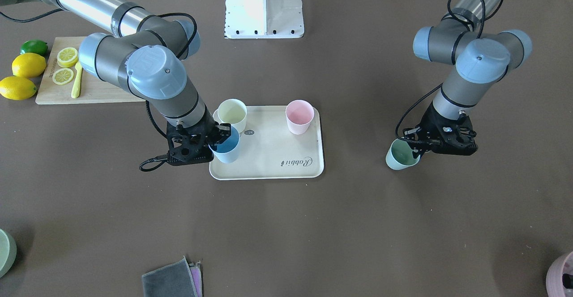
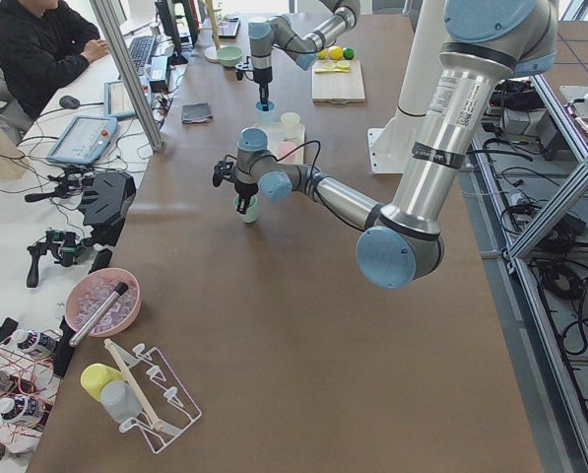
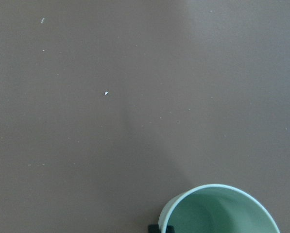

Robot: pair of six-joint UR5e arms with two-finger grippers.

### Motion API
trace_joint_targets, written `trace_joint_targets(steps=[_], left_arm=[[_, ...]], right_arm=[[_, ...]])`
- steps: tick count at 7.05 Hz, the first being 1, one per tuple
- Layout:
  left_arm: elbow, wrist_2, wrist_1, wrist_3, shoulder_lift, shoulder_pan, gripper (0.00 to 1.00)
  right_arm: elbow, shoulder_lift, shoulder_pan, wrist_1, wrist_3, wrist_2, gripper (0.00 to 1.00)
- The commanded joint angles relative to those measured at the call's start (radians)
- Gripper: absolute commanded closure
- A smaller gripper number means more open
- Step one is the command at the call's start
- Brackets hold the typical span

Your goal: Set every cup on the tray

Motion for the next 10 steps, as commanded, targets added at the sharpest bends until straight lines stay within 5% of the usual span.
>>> trace_joint_targets(steps=[1,4,5,6,10], left_arm=[[-0.021,-0.053,0.099,-0.005,-0.085,-0.012,1.0],[-0.033,-0.055,0.157,-0.108,-0.157,-0.011,1.0],[-0.03,-0.055,0.172,-0.157,-0.183,-0.008,1.0],[-0.029,-0.052,0.186,-0.191,-0.209,0.015,1.0],[-0.025,0.018,0.184,-0.296,-0.239,0.134,1.0]], right_arm=[[-0.067,0.013,-0.009,0.07,0.0,-0.014,1.0],[-0.107,0.046,-0.032,0.086,0.0,-0.044,1.0],[-0.11,0.044,-0.032,0.086,0.0,-0.045,0.74],[-0.107,0.044,-0.031,0.089,0.018,-0.051,0.01],[-0.047,0.033,0.142,0.08,0.029,0.13,0.0]])
